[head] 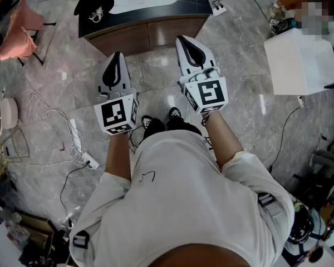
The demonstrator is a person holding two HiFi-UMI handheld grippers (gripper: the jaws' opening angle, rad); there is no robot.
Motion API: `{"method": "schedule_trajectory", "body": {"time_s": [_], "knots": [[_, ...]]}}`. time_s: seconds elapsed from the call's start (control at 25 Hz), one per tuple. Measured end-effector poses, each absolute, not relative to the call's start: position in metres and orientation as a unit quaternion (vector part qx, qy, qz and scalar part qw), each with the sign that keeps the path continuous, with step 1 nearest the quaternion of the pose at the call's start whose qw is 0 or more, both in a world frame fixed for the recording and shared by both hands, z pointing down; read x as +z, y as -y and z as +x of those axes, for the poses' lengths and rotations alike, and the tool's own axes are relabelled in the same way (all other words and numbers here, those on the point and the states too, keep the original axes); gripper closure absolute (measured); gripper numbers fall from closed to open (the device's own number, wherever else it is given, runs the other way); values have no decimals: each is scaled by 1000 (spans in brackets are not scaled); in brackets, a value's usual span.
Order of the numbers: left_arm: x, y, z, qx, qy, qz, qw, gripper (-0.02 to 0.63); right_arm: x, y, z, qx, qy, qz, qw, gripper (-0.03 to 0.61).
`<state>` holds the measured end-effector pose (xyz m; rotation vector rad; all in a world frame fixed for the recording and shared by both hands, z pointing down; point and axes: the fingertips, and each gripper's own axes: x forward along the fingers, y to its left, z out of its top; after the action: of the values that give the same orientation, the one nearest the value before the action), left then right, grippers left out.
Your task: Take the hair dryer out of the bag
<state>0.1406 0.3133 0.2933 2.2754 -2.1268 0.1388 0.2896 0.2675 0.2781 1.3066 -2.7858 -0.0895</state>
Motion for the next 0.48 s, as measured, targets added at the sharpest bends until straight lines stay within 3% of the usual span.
{"method": "schedule_trajectory", "body": {"time_s": [0.48], "knots": [[297,-341,174,54,697,715,27,594,287,-309,296,-15,937,348,22,578]]}}
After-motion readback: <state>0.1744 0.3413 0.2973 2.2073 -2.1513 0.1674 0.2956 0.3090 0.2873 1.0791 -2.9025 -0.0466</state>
